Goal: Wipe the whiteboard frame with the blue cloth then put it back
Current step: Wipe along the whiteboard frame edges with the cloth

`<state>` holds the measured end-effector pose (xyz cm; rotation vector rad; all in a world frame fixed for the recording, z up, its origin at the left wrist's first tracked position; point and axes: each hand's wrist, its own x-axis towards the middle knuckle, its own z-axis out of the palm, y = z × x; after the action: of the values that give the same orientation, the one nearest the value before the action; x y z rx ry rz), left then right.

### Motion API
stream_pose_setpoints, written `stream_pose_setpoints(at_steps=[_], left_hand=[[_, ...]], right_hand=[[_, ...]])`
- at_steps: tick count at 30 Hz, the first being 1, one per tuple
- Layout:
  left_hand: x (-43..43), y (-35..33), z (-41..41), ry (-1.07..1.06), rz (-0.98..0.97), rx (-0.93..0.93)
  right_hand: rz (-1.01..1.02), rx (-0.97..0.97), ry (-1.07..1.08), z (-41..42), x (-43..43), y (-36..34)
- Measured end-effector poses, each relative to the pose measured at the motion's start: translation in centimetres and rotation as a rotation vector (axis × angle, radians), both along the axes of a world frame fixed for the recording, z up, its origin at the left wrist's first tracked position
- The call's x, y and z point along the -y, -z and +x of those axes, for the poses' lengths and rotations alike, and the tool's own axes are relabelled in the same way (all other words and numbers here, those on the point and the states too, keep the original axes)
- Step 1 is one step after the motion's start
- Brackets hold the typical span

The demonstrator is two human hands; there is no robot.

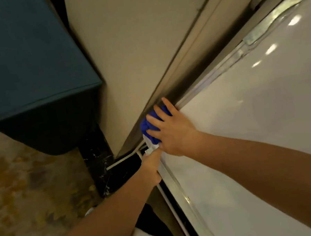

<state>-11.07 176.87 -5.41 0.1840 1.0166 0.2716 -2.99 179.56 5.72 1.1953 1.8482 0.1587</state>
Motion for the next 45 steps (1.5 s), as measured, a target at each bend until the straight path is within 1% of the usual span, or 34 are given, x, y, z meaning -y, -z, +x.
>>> stream_pose_setpoints(at_steps=[3,7,10,13,16,17,19,21,22,23,24,26,27,28,29,30,31,32,34,36,37,38,39,40,41,42,43,45], left_hand=[[0.0,-0.8,-3.6,0.007,0.052,-0.068],[0.4,-1.2,-6.6,0.019,0.016,-0.046],[-0.1,-1.4,-8.1,0.056,-0.002,-0.030],[-1.1,-1.2,-8.0,0.079,0.023,-0.024],[-2.5,-1.0,-7.8,0.075,0.107,-0.019],[-3.3,-1.0,-7.9,0.083,0.154,-0.013],[-4.9,-1.0,-8.0,0.143,0.297,-0.034],[-6.1,-1.6,-8.0,0.277,0.501,-0.072],[-6.5,-1.9,-7.9,0.365,0.627,-0.094],[-6.9,-2.3,-7.6,0.457,0.760,-0.122],[-7.1,-2.6,-7.3,0.543,0.904,-0.141],[-7.2,-3.0,-6.9,0.657,1.163,-0.096],[-7.0,-3.1,-6.8,0.681,1.240,-0.052],[-7.0,-2.8,-6.7,0.683,1.273,-0.033],[-6.8,-2.7,-6.7,0.685,1.292,-0.065],[-6.4,-2.7,-6.8,0.697,1.303,-0.143],[-5.8,-2.8,-7.0,0.718,1.297,-0.239],[-5.3,-3.0,-6.8,0.746,1.299,-0.317],[-4.4,-3.4,-5.9,0.755,1.346,-0.420],[-3.4,-4.2,-4.8,0.695,1.403,-0.468],[-2.9,-4.5,-4.5,0.670,1.423,-0.480],[-2.4,-4.7,-4.2,0.654,1.445,-0.496],[-1.9,-4.6,-4.1,0.643,1.473,-0.518],[-1.5,-4.4,-4.0,0.637,1.503,-0.543],[-1.0,-4.2,-4.0,0.632,1.521,-0.561],[-0.5,-4.1,-3.9,0.620,1.516,-0.568],[0.0,-4.1,-3.9,0.603,1.497,-0.567],[0.6,-4.3,-3.9,0.587,1.475,-0.559]], right_hand=[[0.076,-0.050,0.013,-2.5,0.5,-0.9],[0.136,-0.122,0.042,-5.2,1.9,-2.1],[0.180,-0.141,0.086,-6.4,2.7,-2.3],[0.194,-0.103,0.124,-7.2,2.7,-2.1],[0.253,-0.036,0.170,-6.3,2.7,-3.5],[0.298,0.003,0.175,-5.5,2.7,-4.6],[0.454,0.029,0.221,-3.0,2.8,-7.4],[0.667,-0.007,0.317,-1.0,3.2,-9.4],[0.748,-0.035,0.371,-0.9,3.4,-9.5],[0.786,-0.071,0.404,-1.7,3.5,-8.7],[0.774,-0.106,0.399,-2.8,3.8,-7.0],[0.604,-0.144,0.331,-5.7,4.8,-2.7],[0.515,-0.138,0.298,-6.6,5.3,-1.4],[0.461,-0.114,0.276,-6.7,5.6,-1.1],[0.454,-0.084,0.257,-6.1,5.4,-1.8],[0.492,-0.043,0.240,-4.8,5.0,-3.2],[0.573,-0.021,0.240,-3.2,4.5,-5.0],[0.698,-0.013,0.271,-1.3,4.0,-7.0],[0.960,-0.001,0.353,2.8,3.8,-11.2],[1.106,-0.060,0.441,3.9,4.5,-12.8],[1.132,-0.082,0.449,3.1,4.8,-12.0],[1.098,-0.108,0.417,1.7,5.2,-10.1],[0.984,-0.143,0.360,-0.1,5.7,-7.8],[0.829,-0.164,0.302,-1.9,6.4,-5.6],[0.696,-0.161,0.270,-3.1,6.9,-4.3],[0.624,-0.133,0.257,-3.3,6.9,-3.9],[0.621,-0.095,0.243,-2.5,6.2,-4.9],[0.769,-0.037,0.263,0.2,4.4,-8.8]])
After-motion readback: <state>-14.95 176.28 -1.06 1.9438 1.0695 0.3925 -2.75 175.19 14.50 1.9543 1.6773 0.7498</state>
